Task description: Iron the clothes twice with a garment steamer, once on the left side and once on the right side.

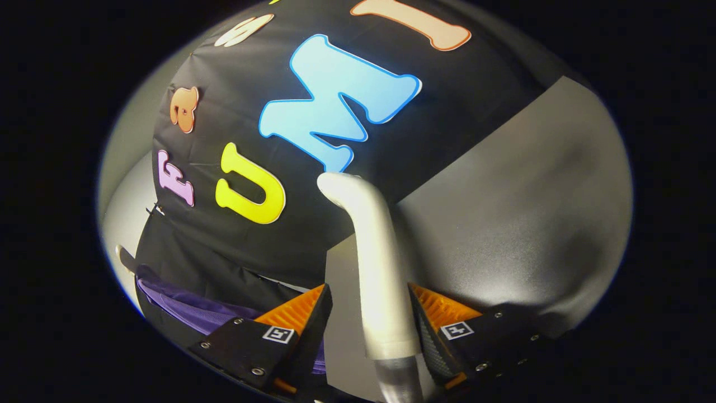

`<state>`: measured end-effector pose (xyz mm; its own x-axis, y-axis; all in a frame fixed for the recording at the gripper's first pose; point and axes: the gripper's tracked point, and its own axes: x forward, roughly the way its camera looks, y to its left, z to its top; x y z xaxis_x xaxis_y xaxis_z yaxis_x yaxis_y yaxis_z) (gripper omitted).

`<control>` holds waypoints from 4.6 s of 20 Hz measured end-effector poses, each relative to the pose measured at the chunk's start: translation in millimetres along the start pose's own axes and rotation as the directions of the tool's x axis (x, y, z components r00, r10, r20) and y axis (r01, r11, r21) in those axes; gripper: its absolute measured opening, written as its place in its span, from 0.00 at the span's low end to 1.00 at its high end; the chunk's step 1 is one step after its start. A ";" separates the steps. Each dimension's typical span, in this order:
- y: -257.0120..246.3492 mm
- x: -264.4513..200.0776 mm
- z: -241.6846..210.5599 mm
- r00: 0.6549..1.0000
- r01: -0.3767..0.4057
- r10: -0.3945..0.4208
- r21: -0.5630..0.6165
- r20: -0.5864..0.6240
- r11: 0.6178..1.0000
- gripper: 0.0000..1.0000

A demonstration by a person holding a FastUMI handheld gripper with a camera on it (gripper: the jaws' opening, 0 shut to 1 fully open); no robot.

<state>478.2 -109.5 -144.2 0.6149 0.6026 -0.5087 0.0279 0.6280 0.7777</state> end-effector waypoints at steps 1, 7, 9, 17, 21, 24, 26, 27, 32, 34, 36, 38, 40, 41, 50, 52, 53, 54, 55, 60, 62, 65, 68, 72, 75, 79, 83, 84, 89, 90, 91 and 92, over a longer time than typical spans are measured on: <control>-5.2 2.9 0.4 1.000 0.009 -0.009 0.010 -0.005 1.000 0.68; -0.9 3.9 -2.4 0.997 -0.073 0.076 0.093 -0.029 0.993 0.41; 2.4 1.3 -1.8 0.994 -0.104 0.108 0.105 -0.034 0.989 0.39; 12.4 -19.8 3.7 0.997 -0.057 0.056 0.036 0.047 0.998 0.38; 34.6 -52.1 -6.7 0.992 -0.053 0.056 -0.030 0.115 0.998 0.37; 61.0 -81.1 -24.8 0.983 -0.068 0.079 -0.070 0.167 0.995 0.37; 78.9 -101.5 -41.4 0.972 -0.060 0.081 -0.101 0.218 0.993 0.37; 89.0 -112.8 -51.0 0.965 -0.050 0.080 -0.126 0.251 0.991 0.37; 147.7 -166.0 -104.8 0.920 0.007 0.084 -0.230 0.384 0.973 0.37; 171.6 -186.4 -123.5 0.886 0.036 0.090 -0.260 0.455 0.965 0.37; 194.7 -201.7 -145.2 0.854 0.049 0.108 -0.287 0.509 0.957 0.37; 213.0 -214.3 -169.2 0.824 0.080 0.113 -0.312 0.555 0.947 0.37; 229.0 -223.9 -191.8 0.789 0.128 0.114 -0.343 0.604 0.931 0.37; 237.0 -226.9 -202.2 0.771 0.147 0.120 -0.357 0.625 0.922 0.37; 304.7 -210.2 -261.4 0.687 0.365 0.134 -0.500 0.714 0.786 0.37; 307.1 -193.2 -270.1 0.685 0.408 0.130 -0.525 0.717 0.747 0.37; 305.5 -184.7 -273.0 0.687 0.424 0.116 -0.526 0.717 0.737 0.37; 304.7 -178.0 -274.9 0.687 0.438 0.105 -0.526 0.719 0.729 0.37; 304.4 -171.6 -276.6 0.687 0.450 0.098 -0.527 0.720 0.721 0.38; 314.7 -144.8 -298.4 0.723 0.441 0.088 -0.556 0.685 0.705 0.38; 325.0 -141.1 -300.0 0.730 0.430 0.099 -0.567 0.677 0.703 0.37; 327.2 -135.8 -300.2 0.715 0.465 0.086 -0.564 0.694 0.683 0.38; 323.5 -129.9 -309.4 0.718 0.470 0.084 -0.571 0.691 0.673 0.38; 305.5 -119.7 -324.4 0.738 0.480 0.054 -0.579 0.673 0.659 0.38; 284.7 -110.7 -341.4 0.751 0.480 0.035 -0.580 0.660 0.658 0.38; 245.1 -92.3 -362.3 0.775 0.509 -0.033 -0.594 0.631 0.623 0.38; 217.3 -81.4 -373.6 0.775 0.540 -0.069 -0.603 0.628 0.587 0.38; 211.4 -77.7 -377.5 0.778 0.544 -0.078 -0.605 0.624 0.581 0.38; 186.9 -65.8 -393.5 0.787 0.560 -0.118 -0.621 0.605 0.548 0.38; 181.7 -64.2 -395.5 0.789 0.562 -0.123 -0.626 0.603 0.540 0.38; 175.8 -62.6 -397.8 0.791 0.564 -0.130 -0.630 0.598 0.534 0.38; 170.0 -60.0 -401.8 0.794 0.565 -0.139 -0.634 0.592 0.527 0.38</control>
<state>129.4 158.9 -129.9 0.9508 0.0999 -0.2933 -0.1378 0.9842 -0.1116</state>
